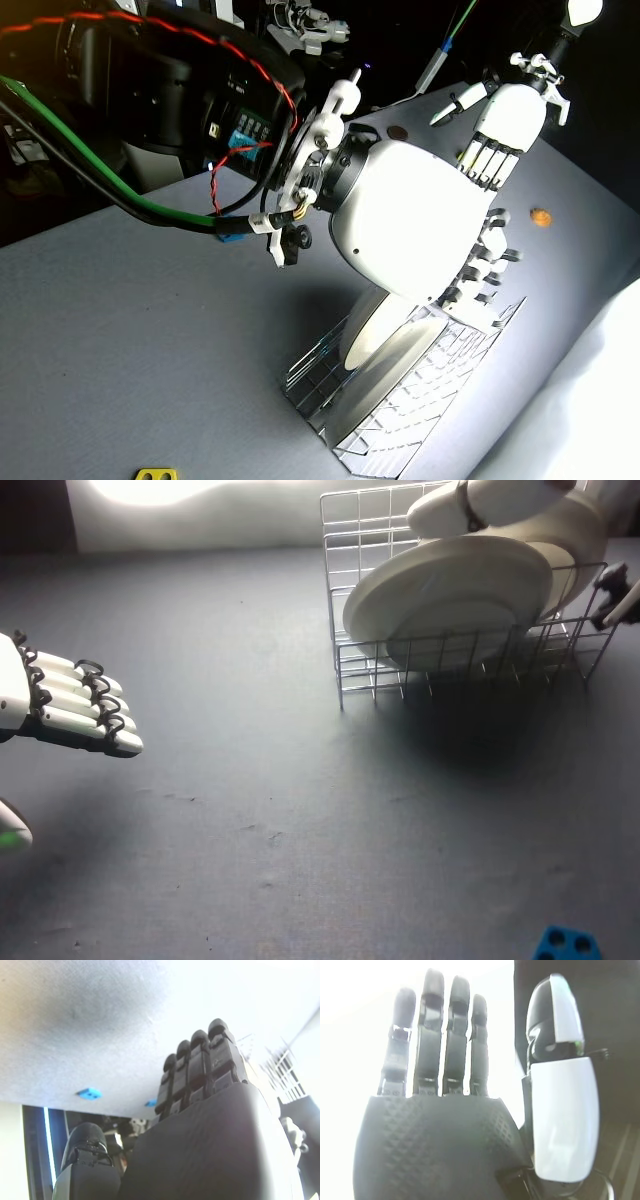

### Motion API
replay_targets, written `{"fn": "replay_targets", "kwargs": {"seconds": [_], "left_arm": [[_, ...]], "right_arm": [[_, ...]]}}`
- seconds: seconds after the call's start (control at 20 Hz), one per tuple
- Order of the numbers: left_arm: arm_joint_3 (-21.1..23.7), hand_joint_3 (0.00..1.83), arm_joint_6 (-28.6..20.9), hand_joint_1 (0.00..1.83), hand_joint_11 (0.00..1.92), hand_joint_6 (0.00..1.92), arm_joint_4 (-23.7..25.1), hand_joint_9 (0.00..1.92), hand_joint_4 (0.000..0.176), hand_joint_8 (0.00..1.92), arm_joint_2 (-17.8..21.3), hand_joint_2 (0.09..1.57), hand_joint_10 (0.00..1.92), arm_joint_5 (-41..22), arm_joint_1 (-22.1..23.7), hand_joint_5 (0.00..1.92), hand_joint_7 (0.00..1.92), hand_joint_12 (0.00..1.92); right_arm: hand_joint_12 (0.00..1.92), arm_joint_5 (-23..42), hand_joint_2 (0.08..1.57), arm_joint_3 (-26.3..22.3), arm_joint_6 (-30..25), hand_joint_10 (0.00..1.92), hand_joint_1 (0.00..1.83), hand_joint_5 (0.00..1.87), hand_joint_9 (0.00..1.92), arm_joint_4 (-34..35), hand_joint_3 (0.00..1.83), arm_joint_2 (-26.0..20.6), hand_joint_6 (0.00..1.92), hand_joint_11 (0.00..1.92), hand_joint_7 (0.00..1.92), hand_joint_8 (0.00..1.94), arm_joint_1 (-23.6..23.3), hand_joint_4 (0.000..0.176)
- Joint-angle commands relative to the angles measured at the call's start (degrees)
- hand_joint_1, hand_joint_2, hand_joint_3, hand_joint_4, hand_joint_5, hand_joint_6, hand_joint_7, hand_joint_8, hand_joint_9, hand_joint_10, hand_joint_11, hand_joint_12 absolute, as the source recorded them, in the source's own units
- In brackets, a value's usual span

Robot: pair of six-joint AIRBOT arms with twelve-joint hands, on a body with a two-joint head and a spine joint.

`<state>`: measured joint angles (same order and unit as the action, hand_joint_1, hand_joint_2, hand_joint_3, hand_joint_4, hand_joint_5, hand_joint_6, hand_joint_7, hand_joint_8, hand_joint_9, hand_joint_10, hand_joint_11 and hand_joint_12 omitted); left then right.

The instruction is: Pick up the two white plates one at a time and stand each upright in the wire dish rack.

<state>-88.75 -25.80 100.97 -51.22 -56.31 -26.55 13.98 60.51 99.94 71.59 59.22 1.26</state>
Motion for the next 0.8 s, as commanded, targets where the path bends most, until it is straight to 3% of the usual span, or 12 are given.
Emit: {"fn": "replay_targets", "kwargs": {"seconds": [0.0,0.2,0.4,0.55,0.75], "left_arm": [[-0.2,0.00,-0.2,0.00,0.00,0.00,-3.3,0.03,0.000,0.00,0.3,1.08,0.00,-0.9,0.4,0.04,0.06,0.00],[0.3,0.00,-0.3,0.00,0.02,0.01,-3.4,0.06,0.000,0.01,0.3,1.08,0.01,-1.0,0.4,0.07,0.08,0.01],[1.6,0.00,-0.5,0.00,0.01,0.01,-3.4,0.06,0.000,0.01,0.5,1.08,0.01,-1.3,0.6,0.07,0.09,0.01],[1.4,0.00,0.0,0.00,0.01,0.00,-4.7,0.05,0.000,0.00,0.5,1.07,0.00,-1.6,0.5,0.06,0.08,0.01],[1.1,0.00,6.7,0.00,0.02,0.01,-6.5,0.05,0.000,0.01,1.4,1.07,0.01,-2.7,0.3,0.06,0.08,0.01]], "right_arm": [[1.39,4.2,1.04,-0.2,-2.5,0.00,0.95,0.57,0.65,-4.5,0.00,-0.6,0.00,0.04,0.69,0.00,-0.9,0.000],[1.39,16.5,1.03,-4.8,-3.8,0.00,0.95,0.55,0.64,-20.7,0.00,-3.0,0.00,0.05,0.68,0.00,0.5,0.000],[1.40,24.4,1.03,-9.3,-2.3,0.01,0.94,0.52,0.63,-21.7,0.00,-6.6,0.01,0.02,0.67,0.01,1.6,0.000],[1.40,25.7,1.04,-11.3,0.0,0.00,0.94,0.52,0.62,-21.8,0.00,-8.3,0.01,0.02,0.66,0.01,3.0,0.000],[1.39,33.8,1.03,-15.9,-1.3,0.02,0.95,0.55,0.65,-23.4,0.00,-10.9,0.02,0.04,0.69,0.01,6.5,0.000]]}}
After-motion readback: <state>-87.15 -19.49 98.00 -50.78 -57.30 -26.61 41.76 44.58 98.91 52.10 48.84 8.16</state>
